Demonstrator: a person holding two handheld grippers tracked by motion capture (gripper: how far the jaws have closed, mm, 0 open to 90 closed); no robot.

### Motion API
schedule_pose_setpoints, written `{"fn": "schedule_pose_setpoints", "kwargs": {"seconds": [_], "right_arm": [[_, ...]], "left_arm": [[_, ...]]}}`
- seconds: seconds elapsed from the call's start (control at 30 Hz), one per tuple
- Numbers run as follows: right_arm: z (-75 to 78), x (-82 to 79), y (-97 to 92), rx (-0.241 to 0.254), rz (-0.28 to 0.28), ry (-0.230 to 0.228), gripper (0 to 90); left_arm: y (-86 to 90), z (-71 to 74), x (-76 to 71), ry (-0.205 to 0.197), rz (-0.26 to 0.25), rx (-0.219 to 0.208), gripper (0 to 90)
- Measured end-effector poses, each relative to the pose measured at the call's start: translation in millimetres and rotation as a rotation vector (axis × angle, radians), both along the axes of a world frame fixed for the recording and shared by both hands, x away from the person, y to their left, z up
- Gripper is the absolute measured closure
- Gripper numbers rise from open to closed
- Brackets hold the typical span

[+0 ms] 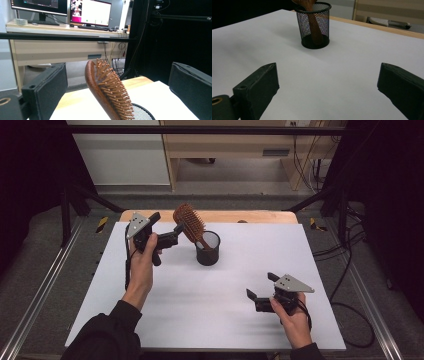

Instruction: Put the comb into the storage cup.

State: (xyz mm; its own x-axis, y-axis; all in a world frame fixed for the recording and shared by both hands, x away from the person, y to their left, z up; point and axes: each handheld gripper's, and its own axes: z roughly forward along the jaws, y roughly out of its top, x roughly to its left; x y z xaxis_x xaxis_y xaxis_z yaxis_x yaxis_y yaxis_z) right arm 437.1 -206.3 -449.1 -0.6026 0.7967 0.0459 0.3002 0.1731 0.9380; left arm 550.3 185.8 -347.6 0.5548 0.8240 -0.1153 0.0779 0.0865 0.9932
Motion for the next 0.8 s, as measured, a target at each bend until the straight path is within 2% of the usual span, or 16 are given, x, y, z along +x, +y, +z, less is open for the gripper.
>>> {"fn": "schedule_pose_setpoints", "kwargs": {"seconds": [0.17,0.33,0.5,0.8], "right_arm": [[0.1,0.2,-0.6,0.004,-0.001,-0.002,4.0],[0.5,-1.6,-1.1,-0.001,-0.004,-0.007,4.0],[1.0,-1.9,-1.1,-0.001,-0.005,-0.009,4.0],[0.7,-2.0,-1.5,-0.003,-0.007,-0.007,4.0]], "left_arm": [[-3.0,-0.3,-0.4,0.002,-0.003,-0.001,2.3],[-3.2,5.9,-7.6,-0.008,-0.015,-0.001,2.1],[0.7,14.1,-12.8,-0.012,-0.007,-0.033,2.3],[12.0,23.2,-21.8,-0.039,0.003,0.008,2.3]]}}
